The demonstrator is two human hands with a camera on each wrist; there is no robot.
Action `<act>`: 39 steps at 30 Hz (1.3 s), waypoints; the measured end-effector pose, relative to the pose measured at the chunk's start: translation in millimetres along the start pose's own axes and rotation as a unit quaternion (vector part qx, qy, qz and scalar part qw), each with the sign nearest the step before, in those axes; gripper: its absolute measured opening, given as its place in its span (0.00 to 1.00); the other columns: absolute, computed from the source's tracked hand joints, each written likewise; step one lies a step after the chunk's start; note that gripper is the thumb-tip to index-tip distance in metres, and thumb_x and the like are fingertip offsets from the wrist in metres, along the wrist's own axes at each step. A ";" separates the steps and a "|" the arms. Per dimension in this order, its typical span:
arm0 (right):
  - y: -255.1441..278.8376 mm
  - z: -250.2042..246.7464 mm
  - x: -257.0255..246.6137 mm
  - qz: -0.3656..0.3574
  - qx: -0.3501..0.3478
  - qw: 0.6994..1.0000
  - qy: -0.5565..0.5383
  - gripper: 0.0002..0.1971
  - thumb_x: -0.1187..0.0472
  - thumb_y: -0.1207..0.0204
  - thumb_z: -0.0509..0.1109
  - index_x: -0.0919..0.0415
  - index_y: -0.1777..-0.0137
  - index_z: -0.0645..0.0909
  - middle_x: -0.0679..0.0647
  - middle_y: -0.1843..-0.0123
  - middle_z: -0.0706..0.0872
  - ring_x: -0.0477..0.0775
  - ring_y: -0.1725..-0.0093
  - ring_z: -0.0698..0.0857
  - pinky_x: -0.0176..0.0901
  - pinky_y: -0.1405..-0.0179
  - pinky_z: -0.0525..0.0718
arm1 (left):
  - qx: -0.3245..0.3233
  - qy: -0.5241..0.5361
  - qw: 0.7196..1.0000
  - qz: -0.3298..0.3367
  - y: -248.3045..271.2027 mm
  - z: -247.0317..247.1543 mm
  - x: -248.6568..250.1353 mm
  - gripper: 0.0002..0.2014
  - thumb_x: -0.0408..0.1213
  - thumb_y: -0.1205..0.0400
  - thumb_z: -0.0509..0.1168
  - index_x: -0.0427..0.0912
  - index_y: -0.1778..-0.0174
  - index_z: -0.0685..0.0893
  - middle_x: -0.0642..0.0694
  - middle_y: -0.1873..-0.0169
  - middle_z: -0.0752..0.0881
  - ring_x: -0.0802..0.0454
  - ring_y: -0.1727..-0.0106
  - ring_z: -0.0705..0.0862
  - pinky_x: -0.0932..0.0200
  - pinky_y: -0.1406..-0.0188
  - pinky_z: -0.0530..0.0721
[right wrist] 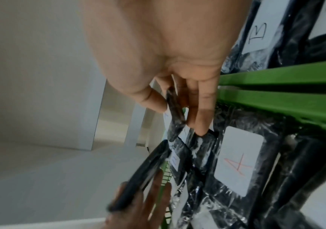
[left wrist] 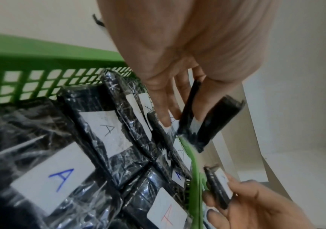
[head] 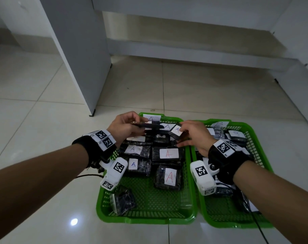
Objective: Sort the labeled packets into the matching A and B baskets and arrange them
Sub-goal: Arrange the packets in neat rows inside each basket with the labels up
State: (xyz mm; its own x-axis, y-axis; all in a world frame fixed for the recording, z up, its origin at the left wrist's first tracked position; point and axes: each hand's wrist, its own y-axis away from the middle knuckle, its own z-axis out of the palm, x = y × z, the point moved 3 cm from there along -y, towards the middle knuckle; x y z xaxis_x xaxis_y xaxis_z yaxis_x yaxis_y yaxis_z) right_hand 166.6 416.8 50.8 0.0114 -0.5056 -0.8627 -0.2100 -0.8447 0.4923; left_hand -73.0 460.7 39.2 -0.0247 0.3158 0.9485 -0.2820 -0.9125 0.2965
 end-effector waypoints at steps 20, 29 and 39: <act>-7.5 -2.2 -1.5 0.001 -0.083 0.985 -0.154 0.11 0.56 0.16 0.72 0.65 0.45 0.81 0.64 0.45 0.89 0.61 0.48 0.91 0.58 0.49 0.92 | 0.070 -0.001 0.997 0.019 -23.7 35.5 -1.0 0.09 0.18 0.29 0.75 0.34 0.58 0.89 0.38 0.58 0.92 0.45 0.64 0.89 0.59 0.63 0.90; -14.6 10.8 -12.5 -0.038 -0.158 0.986 -0.040 0.07 0.59 0.15 0.70 0.61 0.51 0.85 0.60 0.48 0.91 0.57 0.50 0.91 0.52 0.49 0.90 | -0.033 -0.116 0.990 0.076 -20.1 45.1 1.2 0.16 0.19 0.24 0.67 0.39 0.44 0.85 0.44 0.46 0.89 0.44 0.49 0.90 0.39 0.48 0.90; -24.2 3.3 -7.8 -0.040 -0.159 0.984 0.075 0.09 0.52 0.20 0.76 0.58 0.48 0.89 0.61 0.47 0.93 0.62 0.47 0.90 0.63 0.32 0.84 | -0.154 -0.456 0.842 0.242 -28.0 40.7 4.0 0.32 0.38 0.27 0.80 0.54 0.26 0.79 0.57 0.53 0.84 0.60 0.53 0.82 0.68 0.53 0.83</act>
State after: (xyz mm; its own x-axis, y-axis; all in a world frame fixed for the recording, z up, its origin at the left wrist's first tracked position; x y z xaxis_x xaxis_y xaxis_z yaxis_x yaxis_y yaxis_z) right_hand 168.4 441.8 45.2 0.1636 -0.4362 -0.8848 0.1137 -0.8826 0.4562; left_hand -26.2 476.9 39.2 0.4994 -0.5336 0.6825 -0.6900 -0.7214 -0.0592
